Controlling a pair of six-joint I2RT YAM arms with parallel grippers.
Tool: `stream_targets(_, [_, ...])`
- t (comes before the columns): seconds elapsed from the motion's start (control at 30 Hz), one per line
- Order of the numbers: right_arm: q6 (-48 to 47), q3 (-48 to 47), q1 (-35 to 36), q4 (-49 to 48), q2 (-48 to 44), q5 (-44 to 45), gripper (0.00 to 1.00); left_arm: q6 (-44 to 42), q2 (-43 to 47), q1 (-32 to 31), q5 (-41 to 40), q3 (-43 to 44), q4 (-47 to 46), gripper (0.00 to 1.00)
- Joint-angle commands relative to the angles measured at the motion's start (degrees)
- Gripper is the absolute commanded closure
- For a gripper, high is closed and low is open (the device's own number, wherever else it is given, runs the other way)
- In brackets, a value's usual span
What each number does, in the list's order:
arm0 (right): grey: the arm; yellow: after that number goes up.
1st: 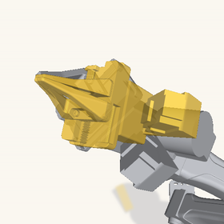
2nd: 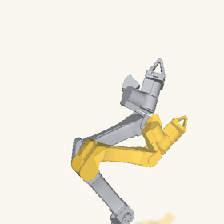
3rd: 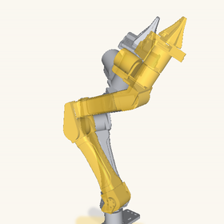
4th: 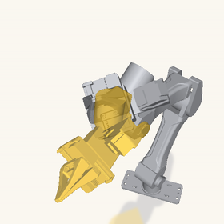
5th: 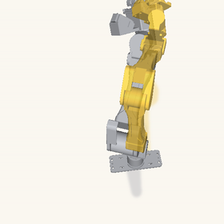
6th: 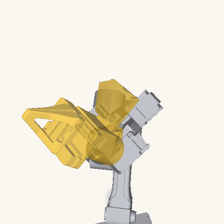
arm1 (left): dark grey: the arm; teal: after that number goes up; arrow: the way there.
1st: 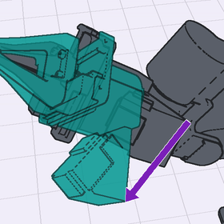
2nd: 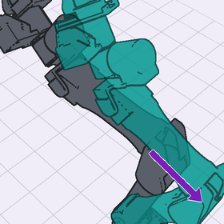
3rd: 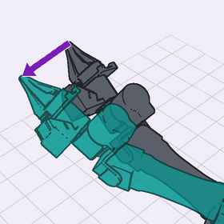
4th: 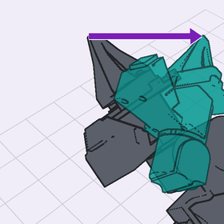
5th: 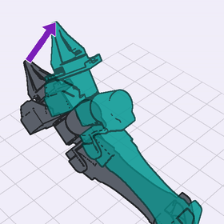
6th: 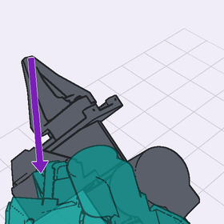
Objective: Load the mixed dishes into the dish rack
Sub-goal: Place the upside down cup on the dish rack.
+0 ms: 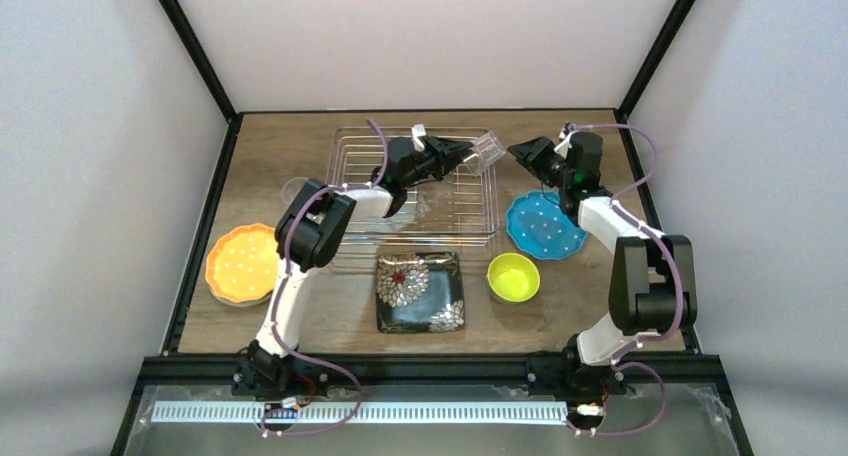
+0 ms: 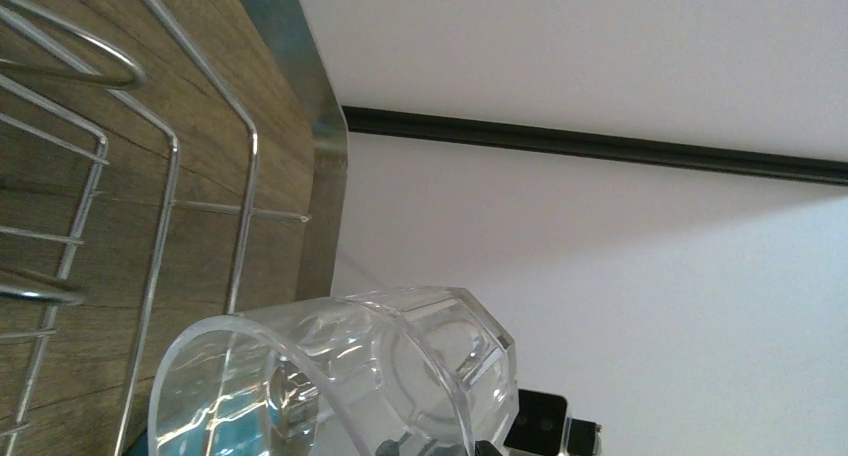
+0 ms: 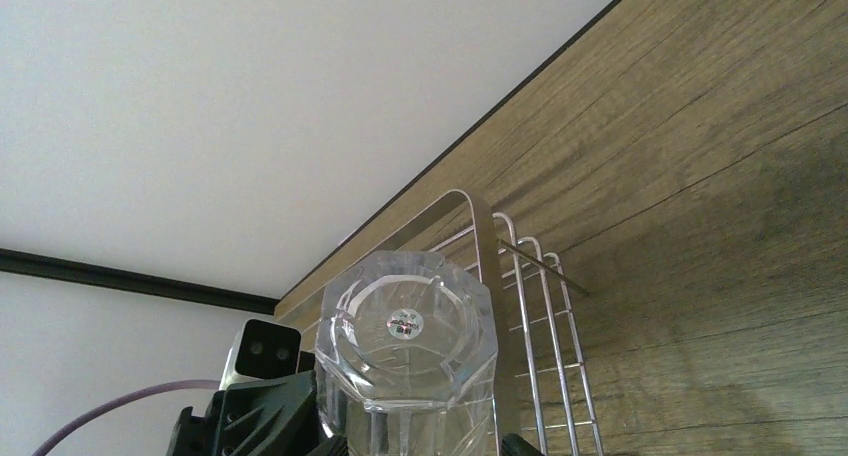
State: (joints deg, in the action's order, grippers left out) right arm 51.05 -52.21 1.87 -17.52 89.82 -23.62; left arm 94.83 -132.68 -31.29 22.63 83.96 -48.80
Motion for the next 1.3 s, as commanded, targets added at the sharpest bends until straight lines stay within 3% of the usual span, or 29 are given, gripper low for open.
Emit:
stream_targets(0.0, [-1.22,-1.83,-0.39,-0.01,1.83,-1.02,0.1,-4.3,0.4,-0.84,0.75,-0.68,11.99,0.55])
stream_targets(0.73, [-0.35,-2.99,-0.38,-2.5,5.25,-4.63,0.1,-15.75,1.52,-0.8,-0.54,3.85,38.74,0.4])
stream_targets(1.27, [-0.34,-3.21,-0.38,-3.04,6.42,-5.96,0.1,-20.29,1.07,-0.75,-2.13,4.68,46.86,0.28])
